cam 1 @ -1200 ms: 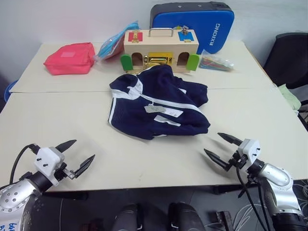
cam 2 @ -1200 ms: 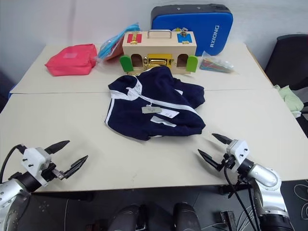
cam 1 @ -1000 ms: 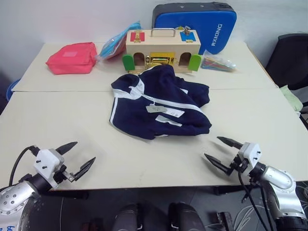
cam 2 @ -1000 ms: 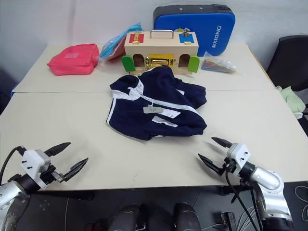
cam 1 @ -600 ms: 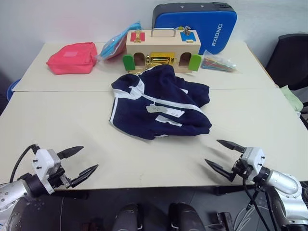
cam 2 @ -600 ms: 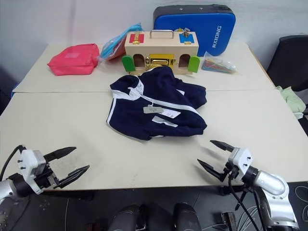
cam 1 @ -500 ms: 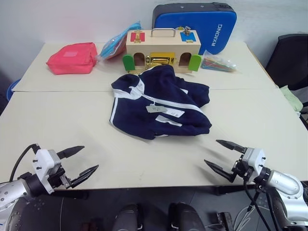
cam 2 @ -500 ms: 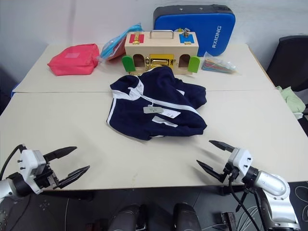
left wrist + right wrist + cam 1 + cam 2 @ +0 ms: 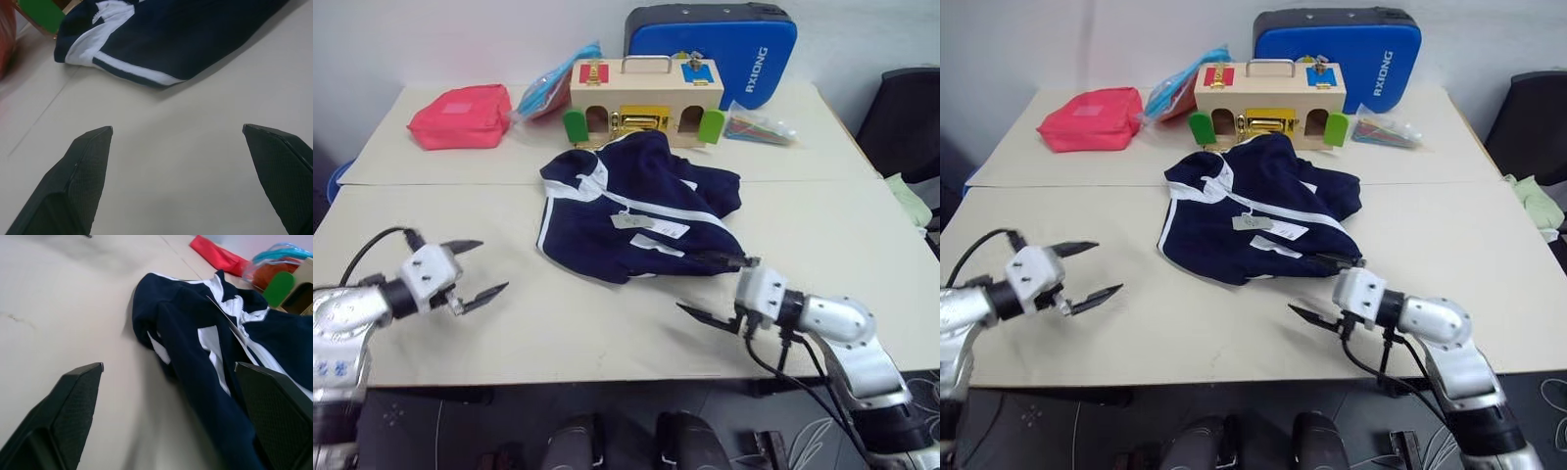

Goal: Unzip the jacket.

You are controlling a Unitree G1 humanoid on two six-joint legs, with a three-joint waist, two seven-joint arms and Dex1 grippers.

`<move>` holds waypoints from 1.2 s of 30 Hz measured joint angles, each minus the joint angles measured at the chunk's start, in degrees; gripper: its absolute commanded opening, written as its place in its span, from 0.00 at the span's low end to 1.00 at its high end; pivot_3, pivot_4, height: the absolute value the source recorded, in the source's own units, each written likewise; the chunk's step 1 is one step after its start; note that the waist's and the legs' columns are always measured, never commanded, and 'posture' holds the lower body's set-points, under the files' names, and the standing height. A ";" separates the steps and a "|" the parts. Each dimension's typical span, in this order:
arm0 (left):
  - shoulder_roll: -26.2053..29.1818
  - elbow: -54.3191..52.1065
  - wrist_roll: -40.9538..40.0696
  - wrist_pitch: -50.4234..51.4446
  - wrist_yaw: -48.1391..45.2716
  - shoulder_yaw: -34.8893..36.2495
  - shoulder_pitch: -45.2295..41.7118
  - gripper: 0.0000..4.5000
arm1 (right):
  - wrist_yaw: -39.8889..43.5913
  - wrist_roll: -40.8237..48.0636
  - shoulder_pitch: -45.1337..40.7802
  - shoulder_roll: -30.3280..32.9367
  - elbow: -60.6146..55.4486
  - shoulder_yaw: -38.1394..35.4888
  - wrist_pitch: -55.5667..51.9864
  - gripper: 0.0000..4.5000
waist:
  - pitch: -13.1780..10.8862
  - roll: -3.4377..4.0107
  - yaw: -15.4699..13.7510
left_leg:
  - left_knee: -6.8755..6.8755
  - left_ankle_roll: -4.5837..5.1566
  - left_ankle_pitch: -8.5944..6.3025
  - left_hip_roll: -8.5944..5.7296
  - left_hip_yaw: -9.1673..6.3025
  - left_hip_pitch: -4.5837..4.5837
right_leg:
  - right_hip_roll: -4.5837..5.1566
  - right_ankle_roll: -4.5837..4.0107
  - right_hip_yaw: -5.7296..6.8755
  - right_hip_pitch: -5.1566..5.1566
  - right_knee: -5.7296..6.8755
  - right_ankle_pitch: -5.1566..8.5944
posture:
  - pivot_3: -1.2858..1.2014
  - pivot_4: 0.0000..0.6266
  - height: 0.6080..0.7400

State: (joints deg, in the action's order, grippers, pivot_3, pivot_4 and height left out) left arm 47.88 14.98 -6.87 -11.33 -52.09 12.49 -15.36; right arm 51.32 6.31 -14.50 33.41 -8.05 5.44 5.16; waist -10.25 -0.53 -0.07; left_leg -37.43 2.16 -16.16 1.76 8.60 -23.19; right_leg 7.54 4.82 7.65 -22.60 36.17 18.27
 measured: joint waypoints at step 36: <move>-14.10 29.24 7.69 -14.81 -4.47 -17.47 -22.48 0.00 | 0.54 -2.40 -6.91 2.90 14.90 1.64 3.98 0.01 | 0.06 -0.06 0.48 | -0.59 0.40 -0.04 -0.09 0.28 0.02 | 0.01 0.18 -0.04 0.09 0.72 0.04 | 0.52 0.24 1.00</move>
State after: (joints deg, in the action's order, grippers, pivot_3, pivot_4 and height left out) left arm 33.78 44.22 0.83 -26.14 -56.56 -4.99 -37.84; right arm 51.87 3.92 -21.41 36.30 6.85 7.08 9.14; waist -10.19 -0.58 0.41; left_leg -38.02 2.56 -16.20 1.67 8.89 -23.17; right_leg 7.55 5.00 7.61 -22.52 36.89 18.31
